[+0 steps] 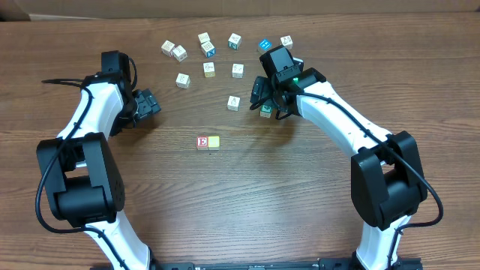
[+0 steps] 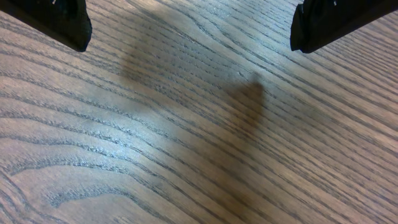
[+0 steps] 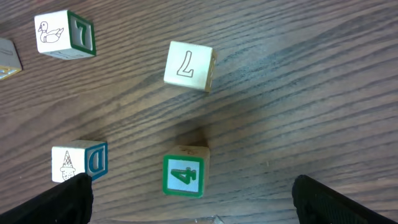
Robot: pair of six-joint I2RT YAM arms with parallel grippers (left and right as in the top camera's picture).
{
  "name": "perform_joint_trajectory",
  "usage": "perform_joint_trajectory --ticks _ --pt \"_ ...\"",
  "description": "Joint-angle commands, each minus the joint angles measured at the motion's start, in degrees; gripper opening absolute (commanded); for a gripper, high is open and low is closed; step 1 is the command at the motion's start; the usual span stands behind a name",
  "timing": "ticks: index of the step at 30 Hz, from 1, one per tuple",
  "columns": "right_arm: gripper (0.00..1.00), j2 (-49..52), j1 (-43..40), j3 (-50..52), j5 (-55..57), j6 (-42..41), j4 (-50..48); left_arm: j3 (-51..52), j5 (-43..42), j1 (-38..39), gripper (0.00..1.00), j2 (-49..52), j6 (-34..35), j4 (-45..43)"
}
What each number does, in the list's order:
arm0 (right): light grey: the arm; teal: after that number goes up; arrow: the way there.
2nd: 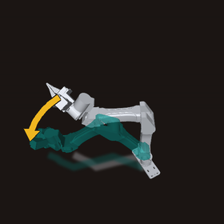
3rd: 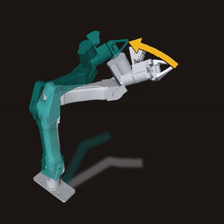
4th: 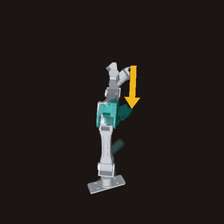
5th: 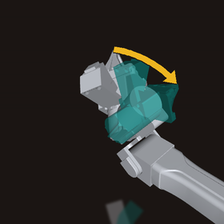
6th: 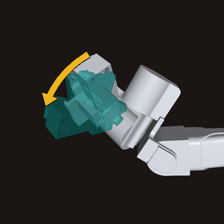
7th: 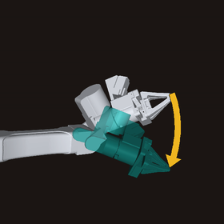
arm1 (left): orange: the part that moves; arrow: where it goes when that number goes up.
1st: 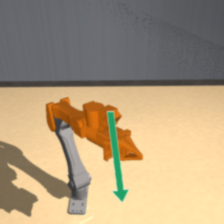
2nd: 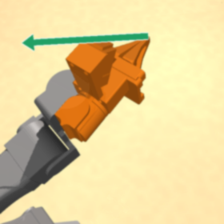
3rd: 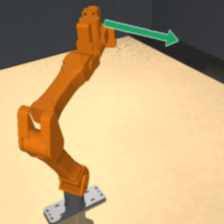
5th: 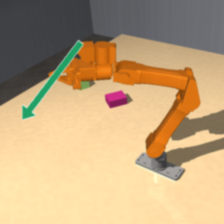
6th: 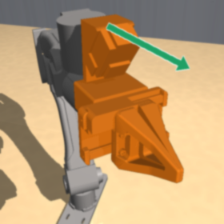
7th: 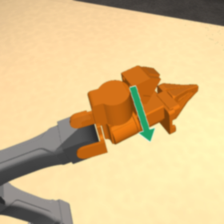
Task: Form a horizontal line
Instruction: 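Lower the right gripper over the green 4 block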
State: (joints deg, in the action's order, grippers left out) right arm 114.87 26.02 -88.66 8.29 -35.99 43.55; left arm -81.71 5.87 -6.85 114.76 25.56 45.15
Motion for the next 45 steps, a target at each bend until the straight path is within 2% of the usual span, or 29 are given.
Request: perform_joint_trajectory --ticks 1,3,4,26,37,45 --pt "0.7 0.3 0.3 -0.7 -0.2 -0.2 -0.3 0.3 0.7 0.3 0.99 -0.7 0.2 0.0" --pt "0.57 0.3 0.3 -0.7 -0.2 -0.2 -0.3 0.3 0.7 0.3 1.0 -0.7 0.2 0.0" --pt "0.55 0.3 0.3 -0.7 -0.2 -0.3 -0.2 0.3 0.7 0.3 1.0 -0.7 0.2 0.0" --pt "0.56 0.5 1.5 3.2 1.3 -0.3 -3.7 0.3 0.7 0.3 1.0 -0.7 0.2 0.0" --pt "0.56 4.6 1.7 3.2 1.3 -0.3 -5.4 0.3 0.7 0.3 0.99 -0.7 0.2 0.0" --pt "0.45 4.8 1.7 3.2 1.1 -0.3 -5.5 0.3 0.7 0.3 1.0 -0.7 0.2 0.0"
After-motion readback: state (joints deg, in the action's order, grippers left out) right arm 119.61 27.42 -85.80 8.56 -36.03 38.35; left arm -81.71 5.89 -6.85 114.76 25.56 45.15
